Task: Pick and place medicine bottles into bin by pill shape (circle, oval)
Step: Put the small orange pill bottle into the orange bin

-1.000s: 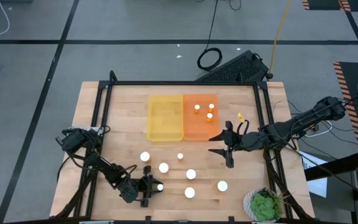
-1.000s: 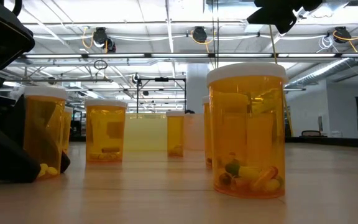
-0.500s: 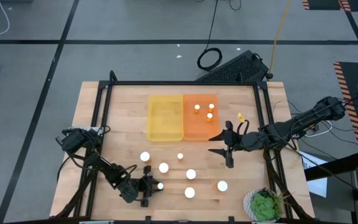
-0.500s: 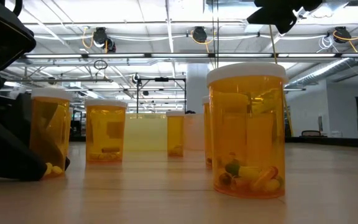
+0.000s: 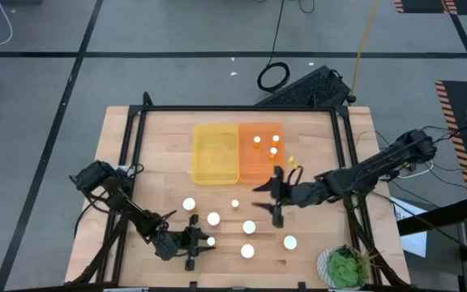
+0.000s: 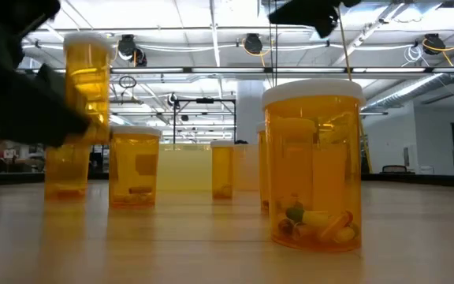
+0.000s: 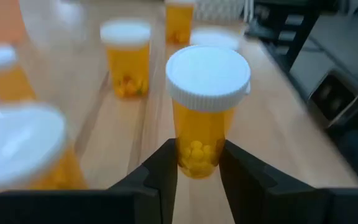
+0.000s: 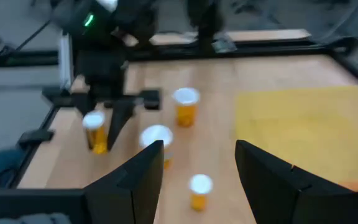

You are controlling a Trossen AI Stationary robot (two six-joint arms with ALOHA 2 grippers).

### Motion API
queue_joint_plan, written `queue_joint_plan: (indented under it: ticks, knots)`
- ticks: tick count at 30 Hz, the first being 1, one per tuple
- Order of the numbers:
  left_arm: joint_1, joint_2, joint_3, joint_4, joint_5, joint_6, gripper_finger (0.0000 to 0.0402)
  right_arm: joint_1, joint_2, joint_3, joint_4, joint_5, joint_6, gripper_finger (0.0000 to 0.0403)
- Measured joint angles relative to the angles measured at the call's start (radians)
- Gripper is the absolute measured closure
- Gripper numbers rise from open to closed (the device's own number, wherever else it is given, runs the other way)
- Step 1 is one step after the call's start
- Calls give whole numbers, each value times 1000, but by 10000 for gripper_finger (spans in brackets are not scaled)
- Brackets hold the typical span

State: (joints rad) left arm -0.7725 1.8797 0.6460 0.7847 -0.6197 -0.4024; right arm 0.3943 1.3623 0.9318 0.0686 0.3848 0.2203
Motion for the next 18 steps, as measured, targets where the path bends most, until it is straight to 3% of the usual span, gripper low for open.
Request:
queue_joint_plan:
  ticks: [8, 18]
  knots:
    - [13, -75, 1, -49, 1, 67, 289, 11, 258, 252, -13, -109, -49, 209]
    - [18, -76, 1, -86, -8, 42, 289, 23, 540, 527, -102, -204, -102, 205]
